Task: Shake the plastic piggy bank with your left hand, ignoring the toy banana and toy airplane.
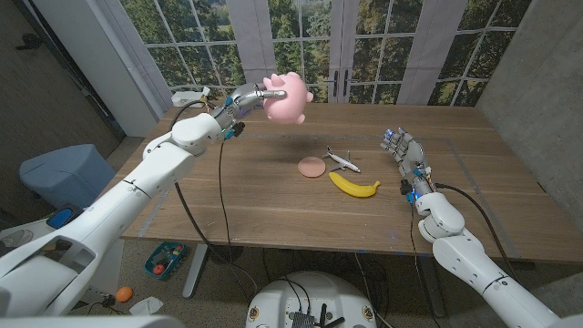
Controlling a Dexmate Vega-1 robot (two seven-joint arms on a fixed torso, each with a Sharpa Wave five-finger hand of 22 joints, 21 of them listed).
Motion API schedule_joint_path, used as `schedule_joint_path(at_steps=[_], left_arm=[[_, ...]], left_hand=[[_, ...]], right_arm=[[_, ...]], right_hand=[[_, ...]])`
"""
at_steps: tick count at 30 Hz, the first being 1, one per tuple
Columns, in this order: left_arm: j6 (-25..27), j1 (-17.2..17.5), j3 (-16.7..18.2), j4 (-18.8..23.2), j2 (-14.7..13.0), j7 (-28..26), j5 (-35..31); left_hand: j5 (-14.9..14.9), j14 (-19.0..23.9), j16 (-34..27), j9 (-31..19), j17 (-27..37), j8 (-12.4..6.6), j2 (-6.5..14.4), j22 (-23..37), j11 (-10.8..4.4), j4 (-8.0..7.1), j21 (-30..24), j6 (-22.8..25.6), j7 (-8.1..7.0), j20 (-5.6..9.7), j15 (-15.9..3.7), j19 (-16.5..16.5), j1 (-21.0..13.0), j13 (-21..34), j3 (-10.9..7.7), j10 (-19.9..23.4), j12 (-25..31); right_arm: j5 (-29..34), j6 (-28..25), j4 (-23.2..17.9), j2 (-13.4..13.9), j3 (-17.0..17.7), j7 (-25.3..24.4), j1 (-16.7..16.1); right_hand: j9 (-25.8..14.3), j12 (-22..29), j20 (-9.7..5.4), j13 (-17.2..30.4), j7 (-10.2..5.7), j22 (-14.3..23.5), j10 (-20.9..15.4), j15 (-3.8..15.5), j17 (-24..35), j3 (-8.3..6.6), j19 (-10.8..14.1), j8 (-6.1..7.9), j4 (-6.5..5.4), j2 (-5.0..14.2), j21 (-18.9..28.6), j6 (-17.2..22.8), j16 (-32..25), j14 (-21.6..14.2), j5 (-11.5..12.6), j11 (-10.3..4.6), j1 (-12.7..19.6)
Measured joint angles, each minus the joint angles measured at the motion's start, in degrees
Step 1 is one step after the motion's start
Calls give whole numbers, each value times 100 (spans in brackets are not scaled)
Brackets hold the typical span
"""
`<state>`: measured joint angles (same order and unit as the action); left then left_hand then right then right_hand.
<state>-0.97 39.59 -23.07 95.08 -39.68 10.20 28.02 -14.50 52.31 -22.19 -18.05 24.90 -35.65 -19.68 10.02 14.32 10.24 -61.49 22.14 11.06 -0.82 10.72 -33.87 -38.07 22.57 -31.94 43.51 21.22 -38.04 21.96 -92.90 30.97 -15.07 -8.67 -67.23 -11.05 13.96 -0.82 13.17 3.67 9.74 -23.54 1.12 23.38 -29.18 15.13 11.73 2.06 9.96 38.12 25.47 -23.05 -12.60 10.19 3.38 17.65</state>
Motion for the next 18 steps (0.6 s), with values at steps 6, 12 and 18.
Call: schedule_joint_path(at_steps=[6, 12, 18], left_arm=[[-283, -104, 19, -322, 83, 645, 606], [-399, -171, 20, -499, 110, 975, 941], [-400, -182, -5, -470, 35, 987, 966]], left_hand=[[0, 0, 0, 0, 2, 0, 0, 0, 0, 0, 0, 0, 0, 0, -1, 0, 0, 74, -1, 0, -19], [0, -1, 0, 0, 3, 0, 0, 0, -1, 2, 0, 0, 0, -1, -1, 0, 0, 83, -2, -1, -19], [0, -1, 1, 0, 5, 0, 0, -1, -1, 4, 0, 0, 0, -1, -1, 1, 0, 113, -4, -1, -21]], right_arm=[[3, 0, 0, -4, 0, -2, 0], [4, 1, 0, -7, -1, -4, 0], [4, 1, 0, -7, -1, -5, 0]], right_hand=[[0, 0, 0, 0, 0, 0, 0, 0, 0, 0, 0, 0, 0, 0, 0, 0, 0, 0, 0, 0, 0], [0, 0, 0, 0, 0, 0, 0, 0, 0, 0, 0, 0, 0, 0, -19, 0, 0, 0, 0, 0, 0], [0, 0, 0, 0, 0, 0, 0, 0, 0, 0, 0, 0, 0, 0, -22, 0, 0, 0, 0, 0, 0]])
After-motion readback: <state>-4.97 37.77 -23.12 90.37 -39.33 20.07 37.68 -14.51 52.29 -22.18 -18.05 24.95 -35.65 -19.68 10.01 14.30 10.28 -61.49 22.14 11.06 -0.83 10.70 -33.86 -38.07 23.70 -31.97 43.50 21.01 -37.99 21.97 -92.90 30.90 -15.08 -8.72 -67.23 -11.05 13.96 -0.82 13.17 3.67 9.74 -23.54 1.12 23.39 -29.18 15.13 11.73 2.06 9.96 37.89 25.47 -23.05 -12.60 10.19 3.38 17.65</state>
